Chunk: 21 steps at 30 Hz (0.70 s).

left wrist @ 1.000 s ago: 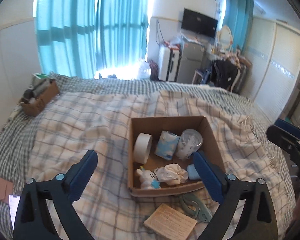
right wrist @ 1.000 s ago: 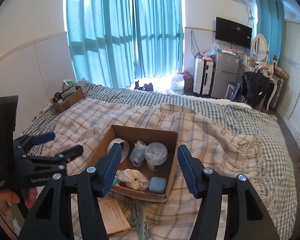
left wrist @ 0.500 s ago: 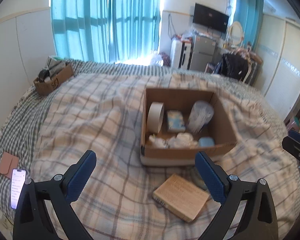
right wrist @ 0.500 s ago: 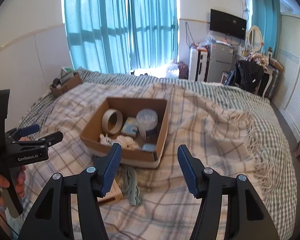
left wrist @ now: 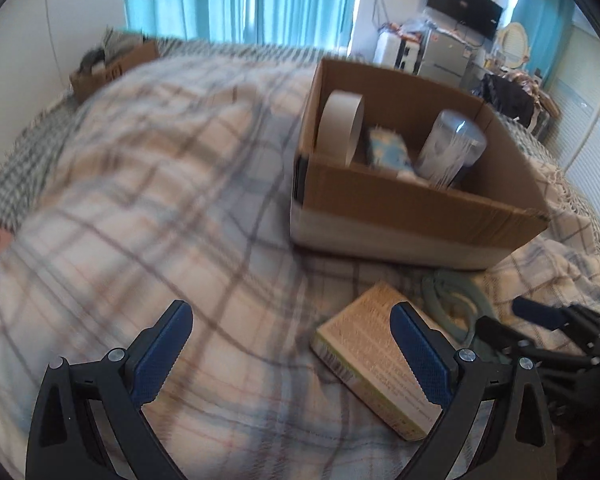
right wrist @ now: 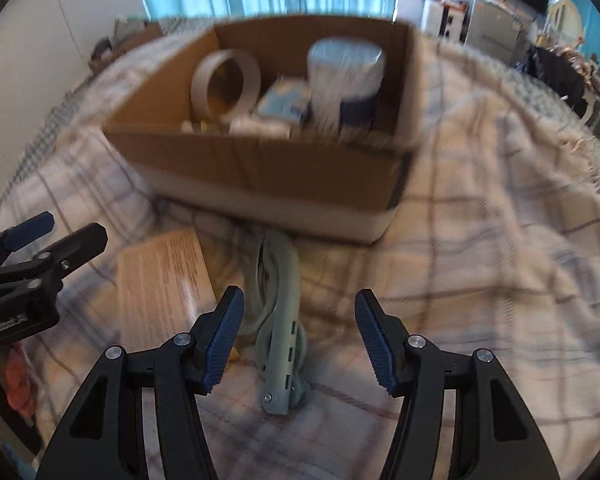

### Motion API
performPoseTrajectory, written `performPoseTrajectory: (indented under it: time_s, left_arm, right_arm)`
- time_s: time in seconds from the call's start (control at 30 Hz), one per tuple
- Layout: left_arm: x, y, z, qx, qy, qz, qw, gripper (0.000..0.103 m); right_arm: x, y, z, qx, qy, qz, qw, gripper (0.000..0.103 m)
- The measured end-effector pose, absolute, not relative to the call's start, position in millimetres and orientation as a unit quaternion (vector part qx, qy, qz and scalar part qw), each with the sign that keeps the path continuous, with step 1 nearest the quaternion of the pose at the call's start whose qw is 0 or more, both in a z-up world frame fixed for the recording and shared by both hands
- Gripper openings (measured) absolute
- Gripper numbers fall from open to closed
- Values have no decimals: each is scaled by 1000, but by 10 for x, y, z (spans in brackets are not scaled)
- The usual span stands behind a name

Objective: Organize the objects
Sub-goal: 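Grasp the teal plastic clip with the right tool while the left tool grasps the brown paper box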

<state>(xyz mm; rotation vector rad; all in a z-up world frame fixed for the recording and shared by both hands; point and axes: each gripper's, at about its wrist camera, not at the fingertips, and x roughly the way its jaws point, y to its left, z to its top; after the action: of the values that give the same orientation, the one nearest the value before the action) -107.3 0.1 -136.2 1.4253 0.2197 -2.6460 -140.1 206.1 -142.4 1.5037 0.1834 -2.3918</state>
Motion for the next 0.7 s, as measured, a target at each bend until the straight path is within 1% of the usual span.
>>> performPoseTrajectory:
  time_s: [0.03, 0.07, 0.1, 0.2, 0.3, 0.47, 0.57, 0.7]
  left_arm:
    - [-1076, 3, -1399, 479, 74, -872, 66, 101]
    - [-1075, 13, -1420, 483, 71, -870, 71, 101]
    - [-1065, 26, -1421, 485, 67, -869, 73, 101]
    - [-1016, 74, -1379, 487, 68, -868, 72, 101]
    - [-982, 152, -1339, 496, 86, -862, 62, 101]
    - [-967, 424, -1305, 506, 110, -854, 52, 101]
    - [-991, 664, -1368, 518, 124, -846, 34, 101]
    - [-1028, 876, -1528, 538, 124, -833, 45, 101]
  right_arm:
    - [-1408, 2031, -1488, 533, 67, -827, 164, 38]
    - [-1410, 2000, -1538, 540, 69, -821, 172, 24]
    - [-1392, 1972, -1559, 540, 76, -820, 173, 24]
    - [-1304, 1980, -1440, 520, 77, -832, 177, 14]
    - [-1205, 2119, -1212, 487, 62, -856, 162, 12]
    - [-1073, 2378, -849, 444, 75, -884, 123, 10]
    - [-1033, 2538, -795, 437, 78, -890, 104, 10]
    - [-1016, 2717, -888, 439, 52, -891, 105, 10]
